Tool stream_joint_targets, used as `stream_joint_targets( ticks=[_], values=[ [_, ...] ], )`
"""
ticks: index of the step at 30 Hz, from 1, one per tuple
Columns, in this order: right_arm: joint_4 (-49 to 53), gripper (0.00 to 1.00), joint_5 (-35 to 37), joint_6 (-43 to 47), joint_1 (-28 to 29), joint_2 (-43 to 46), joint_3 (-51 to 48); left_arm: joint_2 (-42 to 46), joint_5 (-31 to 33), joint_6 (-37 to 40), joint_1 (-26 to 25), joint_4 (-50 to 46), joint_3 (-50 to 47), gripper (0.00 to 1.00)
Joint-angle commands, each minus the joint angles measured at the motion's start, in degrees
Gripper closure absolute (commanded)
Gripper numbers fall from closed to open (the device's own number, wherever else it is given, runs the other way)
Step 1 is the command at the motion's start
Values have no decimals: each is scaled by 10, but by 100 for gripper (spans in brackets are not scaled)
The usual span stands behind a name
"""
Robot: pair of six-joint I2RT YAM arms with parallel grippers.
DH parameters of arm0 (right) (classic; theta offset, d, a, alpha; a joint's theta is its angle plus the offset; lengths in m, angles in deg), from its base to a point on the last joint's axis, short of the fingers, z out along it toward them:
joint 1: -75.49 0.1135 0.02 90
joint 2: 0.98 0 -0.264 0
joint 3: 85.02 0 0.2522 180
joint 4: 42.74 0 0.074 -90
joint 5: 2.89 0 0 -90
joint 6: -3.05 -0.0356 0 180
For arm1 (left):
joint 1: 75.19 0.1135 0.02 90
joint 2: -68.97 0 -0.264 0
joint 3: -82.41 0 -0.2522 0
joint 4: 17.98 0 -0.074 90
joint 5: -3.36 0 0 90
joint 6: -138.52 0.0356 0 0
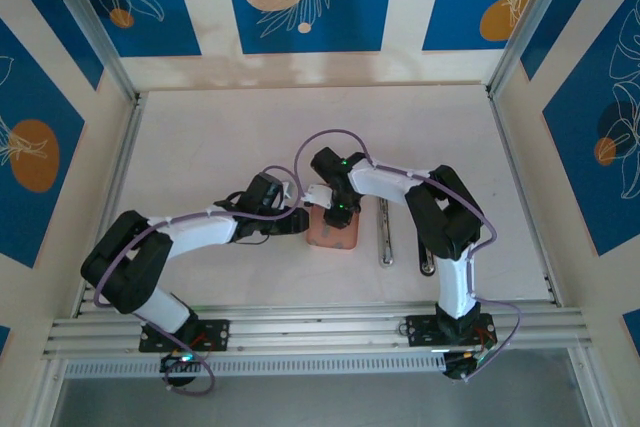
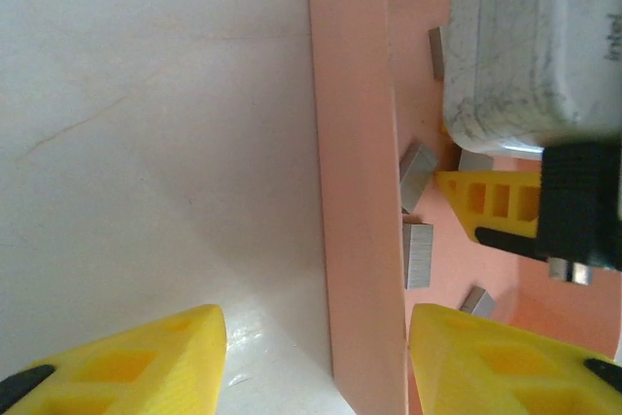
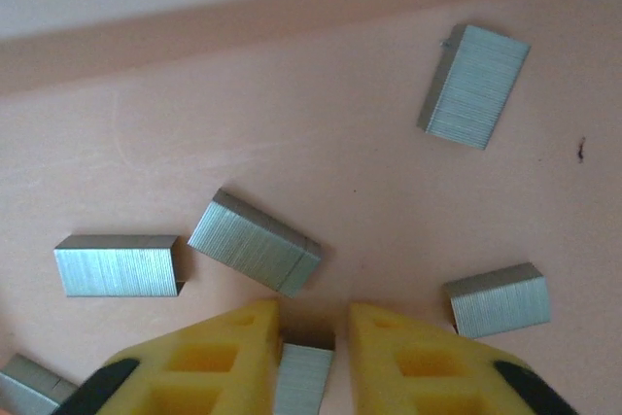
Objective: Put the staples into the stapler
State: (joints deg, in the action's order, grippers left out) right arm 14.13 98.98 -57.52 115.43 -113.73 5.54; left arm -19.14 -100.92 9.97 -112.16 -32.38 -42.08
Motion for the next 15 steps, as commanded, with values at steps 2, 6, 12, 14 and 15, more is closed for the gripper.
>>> stream_joint_targets(
  ticks=[2,6,12,14,15],
  values=[
    [6,82,9,-24,3,-6,1,26,19,18,4,-18,11,48],
    [3,88,-16,-64,3,29,7,43,25,38,4,-23,14,48],
    [-37,89,-52,-155,-4,107,-26,72,38,78,4,-31,20,47],
    [-46,89,-59,-182,-11,130,-36,77,40,86,4,-32,24,48],
    [-51,90,-61,-192,-15,139,-42,77,40,87,4,-32,26,47]
  ],
)
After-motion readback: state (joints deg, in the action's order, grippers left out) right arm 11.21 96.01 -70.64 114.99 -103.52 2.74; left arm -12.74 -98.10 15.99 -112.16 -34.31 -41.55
